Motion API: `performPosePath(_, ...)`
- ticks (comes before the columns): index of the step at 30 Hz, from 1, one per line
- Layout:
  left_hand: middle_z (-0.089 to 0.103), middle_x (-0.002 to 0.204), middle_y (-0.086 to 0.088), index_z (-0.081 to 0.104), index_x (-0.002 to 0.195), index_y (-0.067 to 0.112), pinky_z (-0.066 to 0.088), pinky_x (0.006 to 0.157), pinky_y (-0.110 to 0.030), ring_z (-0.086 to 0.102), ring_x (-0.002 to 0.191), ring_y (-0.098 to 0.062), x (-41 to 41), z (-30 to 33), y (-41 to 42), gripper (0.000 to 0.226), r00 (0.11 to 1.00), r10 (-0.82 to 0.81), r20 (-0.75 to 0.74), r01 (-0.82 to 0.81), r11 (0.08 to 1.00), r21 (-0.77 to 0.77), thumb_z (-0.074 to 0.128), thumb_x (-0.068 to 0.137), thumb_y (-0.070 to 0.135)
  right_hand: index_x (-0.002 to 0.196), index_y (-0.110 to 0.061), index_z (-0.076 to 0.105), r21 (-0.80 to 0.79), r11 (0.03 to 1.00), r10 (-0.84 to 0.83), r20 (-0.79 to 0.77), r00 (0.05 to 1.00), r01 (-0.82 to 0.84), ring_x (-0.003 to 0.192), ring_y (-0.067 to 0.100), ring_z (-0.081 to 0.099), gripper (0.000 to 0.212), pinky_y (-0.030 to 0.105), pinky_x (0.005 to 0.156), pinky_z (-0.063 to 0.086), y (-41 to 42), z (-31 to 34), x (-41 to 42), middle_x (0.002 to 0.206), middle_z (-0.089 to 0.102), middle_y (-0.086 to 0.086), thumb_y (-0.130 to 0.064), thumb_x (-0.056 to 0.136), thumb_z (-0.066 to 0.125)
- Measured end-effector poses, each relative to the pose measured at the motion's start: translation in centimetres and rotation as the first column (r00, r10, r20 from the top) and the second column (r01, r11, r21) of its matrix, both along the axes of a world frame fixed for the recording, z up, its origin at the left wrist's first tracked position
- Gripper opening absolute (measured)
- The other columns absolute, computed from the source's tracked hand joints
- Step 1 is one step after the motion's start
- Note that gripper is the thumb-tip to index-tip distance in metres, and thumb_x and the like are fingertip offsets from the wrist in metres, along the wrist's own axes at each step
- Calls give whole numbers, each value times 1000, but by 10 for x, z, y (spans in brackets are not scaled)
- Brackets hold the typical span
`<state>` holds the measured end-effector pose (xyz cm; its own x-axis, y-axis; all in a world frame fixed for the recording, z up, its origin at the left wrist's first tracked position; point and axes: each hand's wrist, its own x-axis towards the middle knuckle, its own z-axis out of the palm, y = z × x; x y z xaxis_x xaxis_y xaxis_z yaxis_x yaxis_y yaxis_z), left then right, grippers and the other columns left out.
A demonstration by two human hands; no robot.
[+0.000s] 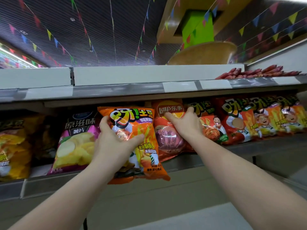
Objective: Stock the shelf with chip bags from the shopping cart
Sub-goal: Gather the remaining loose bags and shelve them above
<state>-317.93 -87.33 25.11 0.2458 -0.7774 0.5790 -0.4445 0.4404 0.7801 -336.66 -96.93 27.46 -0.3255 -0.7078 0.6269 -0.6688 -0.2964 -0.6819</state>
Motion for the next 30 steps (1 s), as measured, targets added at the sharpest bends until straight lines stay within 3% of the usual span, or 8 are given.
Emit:
performPosePath(2, 48, 139, -2, 13, 147, 33, 39, 106, -51, 46, 126, -28, -4, -2, 0, 116, 999, 25, 46, -25, 1000, 0, 86, 57, 47, 139, -8, 35, -208, 975, -116, -191, 975, 76, 126, 28, 38, 74, 38, 100, 32, 4, -7, 2, 136, 41, 13, -54, 85, 55)
performPosePath(4, 49, 137, -1, 13, 145, 37, 40, 105, -51, 47, 126, -28, -3, -3, 0, 118, 998, 39, 56, -39, 999, -1, 83, 51, 53, 133, -11, 46, -367, 930, -139, -372, 918, -7, 118, 25, 43, 52, 34, 94, 32, 8, -14, 1, 127, 48, 10, -42, 92, 52)
performPosePath(7, 52, 126, 3, 15, 146, 33, 42, 103, -50, 51, 120, -27, 3, -2, 0, 113, 999, 30, 25, -30, 999, -14, 86, 59, 45, 134, -16, 46, -285, 938, 47, -457, 888, -197, 120, 21, 43, 53, 32, 98, 31, 15, -26, -9, 130, 50, 6, -47, 92, 47)
performPosePath(12, 54, 124, 2, 14, 147, 32, 46, 97, -44, 57, 110, -26, 17, 1, 3, 104, 999, 17, -35, -17, 1000, -15, 82, 68, 34, 147, -38, 17, -44, 941, 187, -756, 627, -334, 145, 23, 5, 88, 36, 112, 2, 22, -50, -26, 158, 4, 3, -77, 69, 33)
performPosePath(16, 56, 121, 1, 15, 146, 32, 47, 96, -46, 59, 108, -26, 22, 0, 5, 103, 998, 25, -54, -25, 1000, -9, 83, 68, 32, 146, -39, 21, -109, 975, 41, -775, 630, -196, 145, 27, 4, 89, 45, 115, 6, 20, -46, -13, 158, 4, 5, -79, 66, 21)
performPosePath(21, 57, 110, 6, 16, 147, 28, 46, 89, -38, 58, 104, -24, 26, 0, 9, 102, 998, 30, -61, -30, 1000, -3, 82, 69, 31, 142, -35, 32, -160, 979, -34, -746, 665, -130, 144, 32, 9, 76, 51, 112, 10, 12, -46, 8, 157, 13, 9, -69, 76, 46)
performPosePath(25, 55, 124, 1, 15, 147, 30, 46, 96, -44, 57, 110, -26, 29, -3, 10, 104, 997, 32, -69, -32, 999, 0, 83, 68, 31, 145, -39, 24, -125, 986, -24, -764, 645, -111, 145, 30, 4, 90, 51, 114, 3, 15, -55, 7, 158, 9, 8, -79, 65, 17)
performPosePath(30, 56, 120, 2, 15, 147, 32, 47, 96, -47, 58, 109, -27, 31, -8, 15, 105, 997, 45, -60, -44, 999, 22, 83, 67, 34, 147, -44, 8, -16, 994, 55, -789, 613, -110, 145, 22, -8, 91, 43, 115, -3, 27, -57, -3, 159, -4, -1, -78, 62, 4)
